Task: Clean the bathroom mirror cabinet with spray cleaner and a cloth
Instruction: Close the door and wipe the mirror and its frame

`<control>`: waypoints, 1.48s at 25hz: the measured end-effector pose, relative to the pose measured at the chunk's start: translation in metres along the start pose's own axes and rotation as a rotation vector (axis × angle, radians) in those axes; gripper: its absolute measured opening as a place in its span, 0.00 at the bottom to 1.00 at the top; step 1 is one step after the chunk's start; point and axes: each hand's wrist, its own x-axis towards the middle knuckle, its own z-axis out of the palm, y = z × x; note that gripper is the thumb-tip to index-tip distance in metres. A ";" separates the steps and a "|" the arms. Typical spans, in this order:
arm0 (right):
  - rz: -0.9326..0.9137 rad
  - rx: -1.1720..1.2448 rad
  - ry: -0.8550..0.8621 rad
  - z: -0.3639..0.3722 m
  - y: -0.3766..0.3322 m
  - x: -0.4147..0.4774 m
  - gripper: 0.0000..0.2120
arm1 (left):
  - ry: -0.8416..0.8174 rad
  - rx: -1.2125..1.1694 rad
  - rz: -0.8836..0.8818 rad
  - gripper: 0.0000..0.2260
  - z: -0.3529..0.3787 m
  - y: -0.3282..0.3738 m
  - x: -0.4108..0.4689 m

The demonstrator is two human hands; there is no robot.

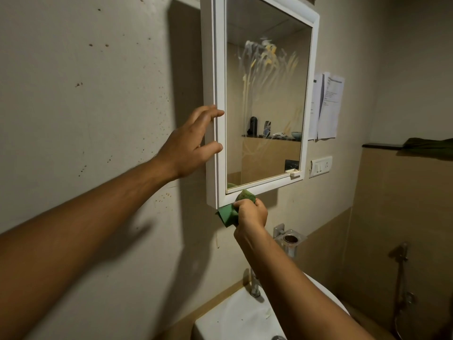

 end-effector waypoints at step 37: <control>-0.589 -0.562 -0.400 -0.054 -0.124 0.013 0.15 | -0.091 -0.024 0.011 0.21 -0.029 0.015 0.001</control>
